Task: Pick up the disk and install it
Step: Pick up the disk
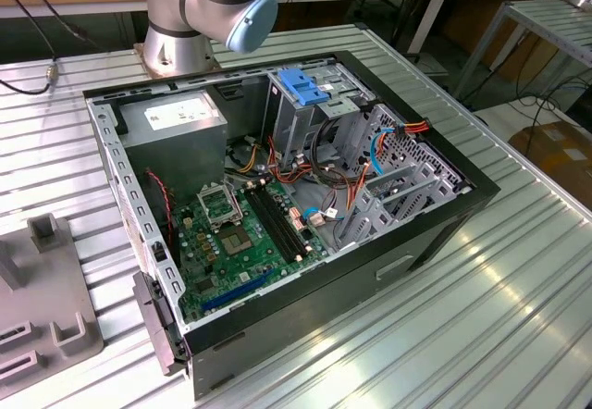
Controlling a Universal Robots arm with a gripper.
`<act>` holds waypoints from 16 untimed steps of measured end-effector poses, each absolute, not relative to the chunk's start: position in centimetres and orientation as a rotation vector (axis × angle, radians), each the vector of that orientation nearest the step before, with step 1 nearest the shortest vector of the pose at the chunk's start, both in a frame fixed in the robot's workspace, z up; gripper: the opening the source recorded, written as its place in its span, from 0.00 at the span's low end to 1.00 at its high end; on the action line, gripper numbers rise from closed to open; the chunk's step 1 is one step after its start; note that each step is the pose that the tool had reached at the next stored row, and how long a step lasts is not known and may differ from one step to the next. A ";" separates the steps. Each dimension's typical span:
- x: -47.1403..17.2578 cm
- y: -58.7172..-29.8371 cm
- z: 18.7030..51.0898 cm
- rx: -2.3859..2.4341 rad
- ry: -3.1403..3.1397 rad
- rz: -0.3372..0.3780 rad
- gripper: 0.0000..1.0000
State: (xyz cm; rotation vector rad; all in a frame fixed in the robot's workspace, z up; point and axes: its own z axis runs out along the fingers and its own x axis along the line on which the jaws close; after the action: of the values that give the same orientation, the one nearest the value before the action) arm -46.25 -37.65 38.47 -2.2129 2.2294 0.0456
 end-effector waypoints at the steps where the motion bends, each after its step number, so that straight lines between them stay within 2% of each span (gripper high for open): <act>1: -46.2 -37.7 38.6 -2.213 2.229 0.046 0.37; 9: -46.2 -37.7 39.9 -2.213 2.229 0.046 0.37; 11: -46.2 -37.7 42.0 -2.213 2.229 0.046 0.37; 16: -46.2 -37.7 44.1 -2.213 2.229 0.046 0.37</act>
State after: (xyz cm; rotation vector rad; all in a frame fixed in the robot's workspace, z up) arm -46.24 -37.65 44.10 -2.2128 2.2294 0.0456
